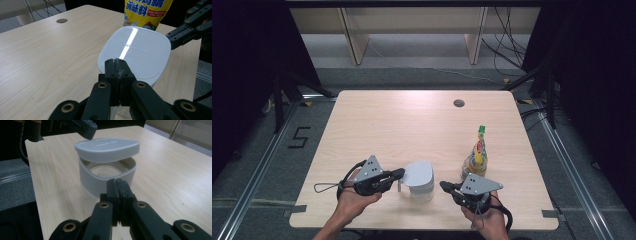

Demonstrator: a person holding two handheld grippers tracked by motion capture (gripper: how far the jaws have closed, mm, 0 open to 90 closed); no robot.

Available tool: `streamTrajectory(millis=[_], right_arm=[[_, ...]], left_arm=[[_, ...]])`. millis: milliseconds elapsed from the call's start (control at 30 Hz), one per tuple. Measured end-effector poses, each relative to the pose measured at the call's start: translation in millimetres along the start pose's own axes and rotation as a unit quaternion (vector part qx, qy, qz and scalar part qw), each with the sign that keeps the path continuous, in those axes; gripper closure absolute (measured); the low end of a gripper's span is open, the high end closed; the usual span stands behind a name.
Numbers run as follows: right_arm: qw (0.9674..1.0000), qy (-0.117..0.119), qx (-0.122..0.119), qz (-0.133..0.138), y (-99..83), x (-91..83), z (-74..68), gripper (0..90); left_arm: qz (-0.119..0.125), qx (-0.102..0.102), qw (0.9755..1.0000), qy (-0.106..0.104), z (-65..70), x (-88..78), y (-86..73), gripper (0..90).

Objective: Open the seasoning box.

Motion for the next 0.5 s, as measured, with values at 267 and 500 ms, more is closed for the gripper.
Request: streamTrajectory(millis=[267,500], right_arm=[[0.9999,0.004,-0.01,0.005,10.7,8.6,-1.0,90.0],[0.9998,0.008,-0.02,-0.005,16.4,13.2,-2.4,90.0]], left_arm=[[0.001,0.001,1.0,-0.003,-0.2,0.2,0.0,88.3],[0.007,0.007,0.9999,-0.006,-2.0,0.0,-0.8,86.4]])
Point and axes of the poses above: each handheld gripper's, and its own axes: x roughly forward along the jaws, y roughly out of its top, z roughly to its right, the point moved 3 cm from there along x, roughly forward along the jaws, and after that the axes turned 9 degrees about -z, right-handed, at the moved point
